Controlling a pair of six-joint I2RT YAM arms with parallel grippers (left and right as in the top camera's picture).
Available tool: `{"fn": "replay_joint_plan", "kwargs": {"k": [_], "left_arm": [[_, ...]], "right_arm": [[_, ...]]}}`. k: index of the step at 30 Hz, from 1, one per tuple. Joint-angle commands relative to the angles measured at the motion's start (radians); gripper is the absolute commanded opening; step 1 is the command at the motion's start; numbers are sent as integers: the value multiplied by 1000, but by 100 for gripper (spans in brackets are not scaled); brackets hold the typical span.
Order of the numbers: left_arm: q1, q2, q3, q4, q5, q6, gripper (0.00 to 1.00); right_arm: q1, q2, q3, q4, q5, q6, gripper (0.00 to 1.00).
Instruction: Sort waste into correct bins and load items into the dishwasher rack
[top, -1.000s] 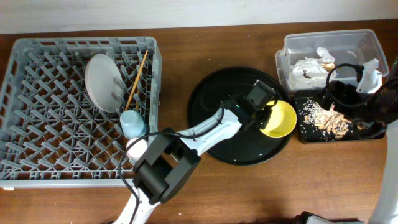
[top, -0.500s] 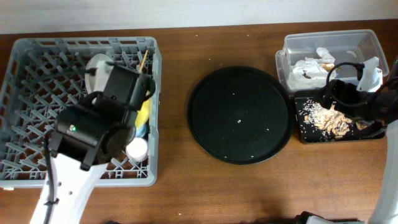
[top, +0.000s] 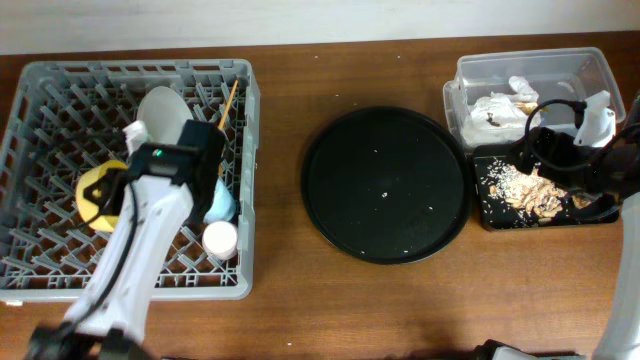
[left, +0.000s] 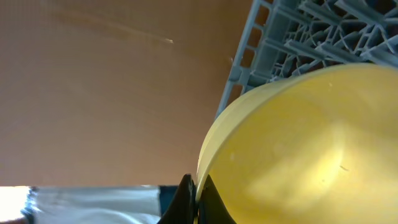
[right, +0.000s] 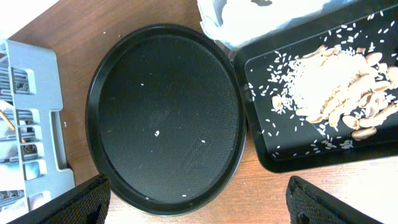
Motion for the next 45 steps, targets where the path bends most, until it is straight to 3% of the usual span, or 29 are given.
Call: {"fn": "replay_joint_plan", "kwargs": {"k": [1,7,11,19,22,28,29,30,31,32,37,45], "left_arm": [[-3,146,-10,6,-144,16,0],[-2,214,-10,13,-170,-37,0],[-3,214,-15,40,-75,-54,0],[-3,214,-135,282,-163,-74,0],[-23,214,-174,284,-153,-74,0],[-180,214,-182,306,19,-74,0],[-201,214,-182,318,52,-74,13],[-217,214,-182,336,94,-74,48],[-224,214,-182,340,134,-74,64],[-226,214,-182,348,185,-74,99],[-230,214,-125,354,188,-12,98],[-230,207,-32,365,206,-9,96]], "right_arm": [[-3,12,9,2,6,-7,91],[-3,42,7,2,8,-8,91],[-3,53,7,2,8,-7,91],[-3,53,7,0,8,-6,91],[-3,53,7,-2,8,-6,91],[-3,53,7,2,8,-6,91],[-3,53,7,1,8,-6,91],[-3,53,7,1,8,-6,91],[-3,53,7,1,8,-6,91],[-3,53,7,1,8,-6,91],[-3,53,7,0,5,-6,91],[-3,53,7,-6,5,-6,91]]}}
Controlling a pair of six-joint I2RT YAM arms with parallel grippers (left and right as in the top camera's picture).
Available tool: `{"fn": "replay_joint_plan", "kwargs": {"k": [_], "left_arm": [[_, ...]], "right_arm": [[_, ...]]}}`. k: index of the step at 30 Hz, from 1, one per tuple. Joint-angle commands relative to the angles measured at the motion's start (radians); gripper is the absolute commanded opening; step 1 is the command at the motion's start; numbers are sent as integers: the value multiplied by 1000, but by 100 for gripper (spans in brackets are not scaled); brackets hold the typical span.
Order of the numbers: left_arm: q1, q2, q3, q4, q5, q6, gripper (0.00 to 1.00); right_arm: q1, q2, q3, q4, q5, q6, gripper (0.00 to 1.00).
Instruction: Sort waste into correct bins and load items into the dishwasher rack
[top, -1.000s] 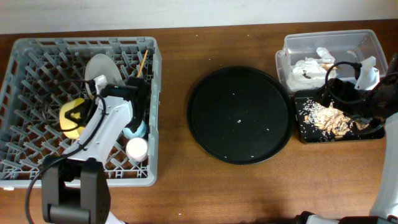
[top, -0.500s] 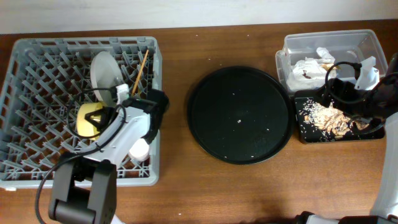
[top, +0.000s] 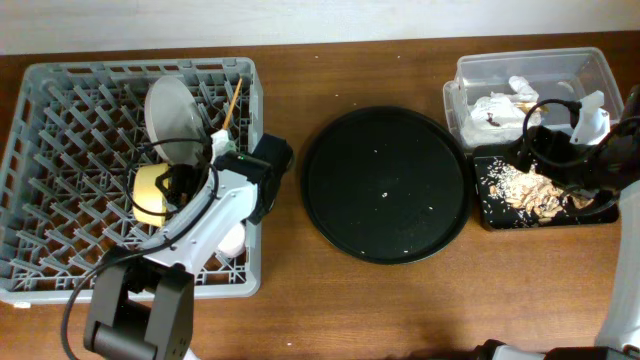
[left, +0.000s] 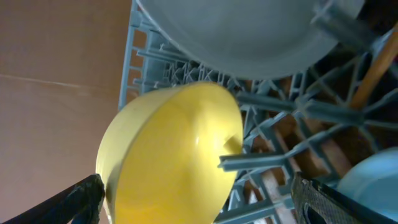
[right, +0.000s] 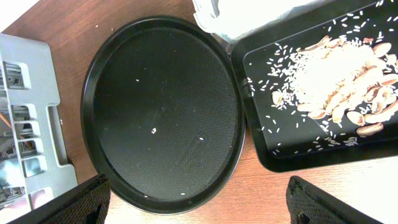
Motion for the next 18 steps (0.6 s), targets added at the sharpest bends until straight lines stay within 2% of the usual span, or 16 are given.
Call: {"fn": "replay_joint_plan", "kwargs": {"k": [1,5,7,8,10,13,16,18], "left_arm": [[-5,-10,90,0,16,9,97],[-5,-40,215,-3,33,24,99],[-5,-61,249,-3,93,24,99],[-5,-93,294,-3,160,41,99],[-31,-147,415,-2,411,132,99],[-90,-188,554,25,654,144,99],[-134,-192,560,49,757,144,99],[-142,-184,559,48,759,144,99]], "right_arm": [[-3,6,7,-3,5,-6,91],[-3,6,7,-3,5,-6,91],[-3,5,13,-3,-11,-7,91],[-3,-3,25,-4,-31,-30,91],[-2,-45,80,-12,-44,-92,91],[-3,-117,171,-55,-36,-189,91],[-3,-201,187,-55,19,-201,92],[-3,-253,187,-47,35,-211,93]]}}
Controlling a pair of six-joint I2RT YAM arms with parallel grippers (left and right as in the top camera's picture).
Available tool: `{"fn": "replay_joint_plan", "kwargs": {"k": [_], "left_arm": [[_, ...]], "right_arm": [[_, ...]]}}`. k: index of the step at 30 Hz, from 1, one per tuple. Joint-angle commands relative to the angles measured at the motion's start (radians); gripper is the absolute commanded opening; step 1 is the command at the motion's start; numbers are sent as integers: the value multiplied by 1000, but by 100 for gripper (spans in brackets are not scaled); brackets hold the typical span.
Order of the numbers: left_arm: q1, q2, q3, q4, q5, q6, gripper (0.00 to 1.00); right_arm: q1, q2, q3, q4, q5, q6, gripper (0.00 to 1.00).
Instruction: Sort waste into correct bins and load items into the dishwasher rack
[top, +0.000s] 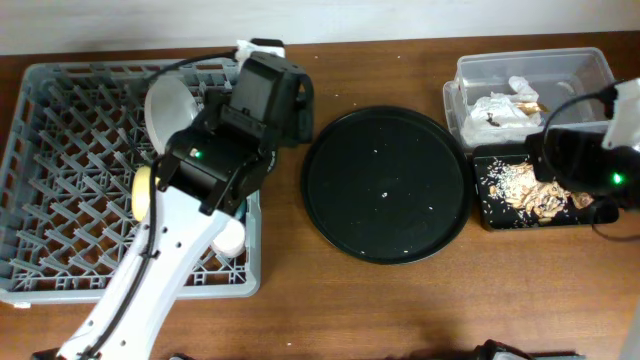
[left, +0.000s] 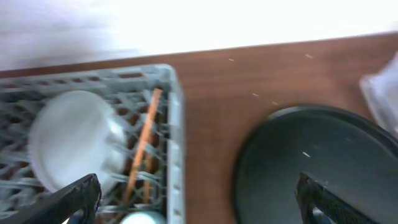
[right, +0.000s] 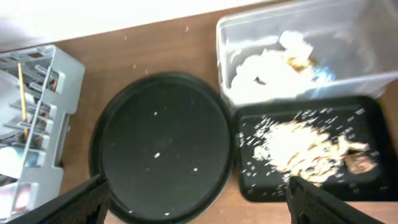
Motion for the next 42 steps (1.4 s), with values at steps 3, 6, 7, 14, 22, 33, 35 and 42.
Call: {"fn": "replay_joint_plan", "kwargs": {"k": [3,6,7,14,22,33,35,42], "left_arm": [[-7,19,1,-4,75,18,99],[-7,19,1,-4,75,18,99],[-7,19,1,-4,75,18,99],[-7,19,1,-4,76,18,99],[-7,19,1,-4,75,18,99],[-7,19,1,-4,75,18,99],[-7,19,1,-4,75,18,99],[-7,19,1,-4,75,17,99]], "right_arm": [[-3,-60,11,10,34,9,98],[-3,-43,11,11,35,9,99],[-3,-33,11,11,35,9,98],[15,29,-2,-28,-2,-27,98],[426,-414,-693,744,311,126,98],[460,-1183,-1668,1247,289,249,98],[469,-1207,-1666,1216,325,248,98],[469,-1227,-1666,1208,367,238,98]]}}
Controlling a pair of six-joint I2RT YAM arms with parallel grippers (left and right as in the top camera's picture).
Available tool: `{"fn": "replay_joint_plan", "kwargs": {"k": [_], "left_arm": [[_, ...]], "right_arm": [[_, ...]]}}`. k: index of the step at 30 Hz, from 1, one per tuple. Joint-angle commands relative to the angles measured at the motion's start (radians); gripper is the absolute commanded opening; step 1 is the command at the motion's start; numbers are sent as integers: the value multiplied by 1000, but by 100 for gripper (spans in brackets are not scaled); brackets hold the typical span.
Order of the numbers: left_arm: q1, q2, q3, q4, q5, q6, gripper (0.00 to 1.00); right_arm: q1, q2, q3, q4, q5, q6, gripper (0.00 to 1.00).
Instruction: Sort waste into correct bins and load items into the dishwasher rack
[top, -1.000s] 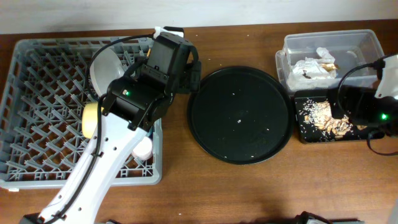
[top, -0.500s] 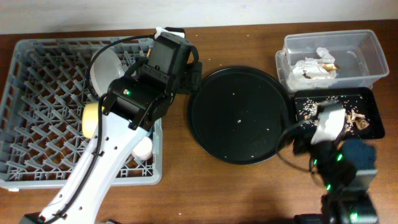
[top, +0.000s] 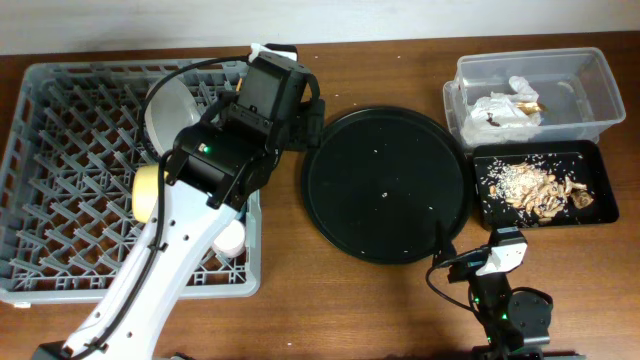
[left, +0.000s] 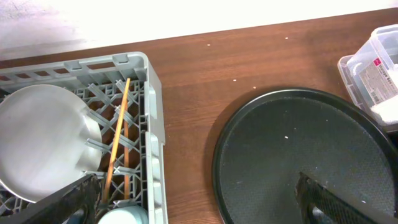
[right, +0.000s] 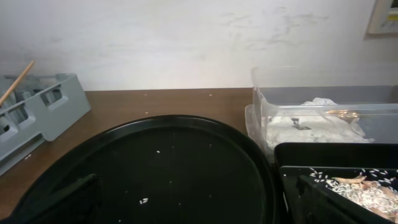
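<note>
The grey dishwasher rack (top: 60, 150) holds a yellow bowl (top: 145, 192) on edge, a white plate (top: 163, 108), wooden chopsticks (left: 118, 140), a white cup (top: 230, 238) and a light blue cup (left: 121, 215). My left gripper (left: 199, 208) hangs open and holds nothing, between the rack's far right corner and the round black tray (top: 388, 185). Low at the table's front edge, my right gripper (right: 199, 205) is open with nothing in it and faces across the tray (right: 161, 162). The tray carries only a few rice grains.
A clear bin (top: 530, 95) with crumpled paper waste stands at the far right. Just in front of it is a black rectangular bin (top: 540, 190) of rice and shells. My right arm (top: 500, 295) is folded near the front edge. A white wall runs behind the table.
My right arm was up over the two bins; now it is down at the table's front edge, facing level across the tray. The left arm has hardly shifted and stays open.
My left gripper was shut on the yellow bowl's rim over the rack, the right one open above the tray and bins. Then the bowl stood on edge in the rack, released. The left arm then hung at the rack's far right corner, and now the right arm is down.
</note>
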Motion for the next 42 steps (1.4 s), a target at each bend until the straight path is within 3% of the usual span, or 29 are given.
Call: {"fn": "replay_joint_plan", "kwargs": {"k": [1,27,30,32,34,40,42], "left_arm": [[-3,-1,3,2,0,12,99],[2,-15,-8,-60,-73,40,99],[91,-75,-24,32,127,176,99],[220,-180,-108,143,387,377,99],[293,-277,-239,241,454,431,99],[449,-743,-988,758,573,439,99],[475,-877,-1160,870,573,439,99]], "right_arm": [[9,-11,-6,-6,21,3,98],[9,-11,-6,-8,36,3,98],[9,-11,-6,-8,36,3,98],[9,-11,-6,-8,36,2,98],[9,-11,-6,-8,36,3,98],[9,-11,-6,-8,36,2,98],[9,-11,-6,-8,36,3,98]]}}
